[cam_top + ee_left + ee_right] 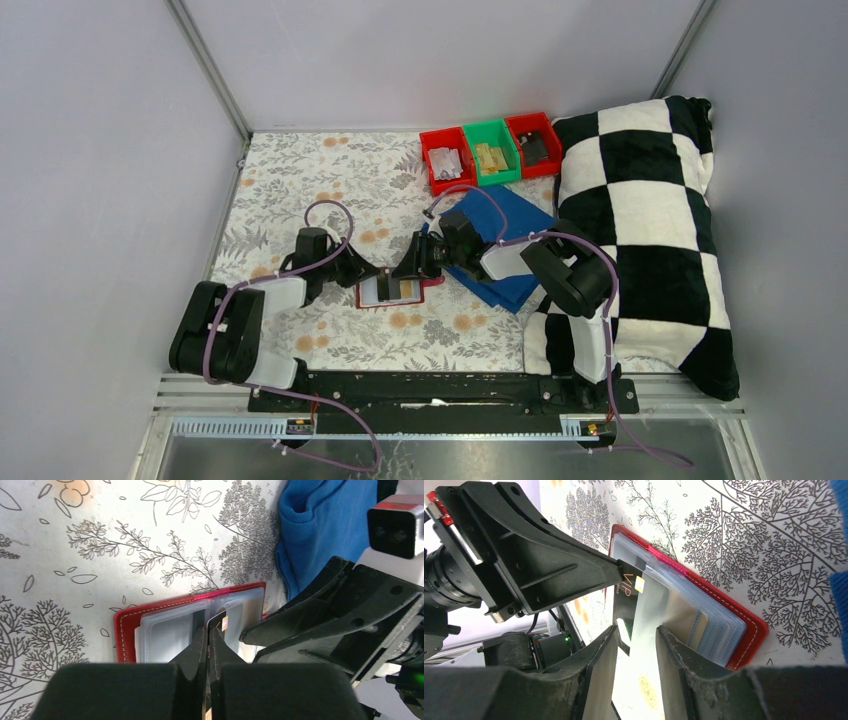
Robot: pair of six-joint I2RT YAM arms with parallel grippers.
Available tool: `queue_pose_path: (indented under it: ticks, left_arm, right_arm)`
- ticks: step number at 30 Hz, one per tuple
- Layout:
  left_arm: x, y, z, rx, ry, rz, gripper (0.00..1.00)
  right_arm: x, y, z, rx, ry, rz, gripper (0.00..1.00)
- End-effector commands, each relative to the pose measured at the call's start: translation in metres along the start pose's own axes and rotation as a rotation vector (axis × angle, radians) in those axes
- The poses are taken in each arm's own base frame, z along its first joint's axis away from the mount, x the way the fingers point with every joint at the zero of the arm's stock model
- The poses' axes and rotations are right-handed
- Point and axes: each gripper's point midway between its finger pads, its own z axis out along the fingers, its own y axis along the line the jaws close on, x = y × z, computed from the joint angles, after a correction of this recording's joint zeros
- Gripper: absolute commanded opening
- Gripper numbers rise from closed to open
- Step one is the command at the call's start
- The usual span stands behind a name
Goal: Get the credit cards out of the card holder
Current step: Remove the credit card from the card holder.
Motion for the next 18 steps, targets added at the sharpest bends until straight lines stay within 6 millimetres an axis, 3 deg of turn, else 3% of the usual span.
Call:
queue_pose_path:
  ticks: [1, 16, 18]
  left_arm:
    - [0.014, -0.022, -0.009, 0.085, 0.069, 0.006, 0.00]
    - [0.025, -0.022, -0.018, 0.102, 0.082, 0.016, 0.00]
    - [0.026, -0.025, -0.018, 0.125, 0.086, 0.011, 0.05]
  right_arm:
    - [0.033, -0.055, 0.004, 0.161, 0.075, 0.068, 0.42]
    - [0.034, -0.053, 0.003, 0.142, 0.072, 0.074, 0.42]
    - [0.035, -0.053, 0.003, 0.141, 0.073, 0.074, 0.42]
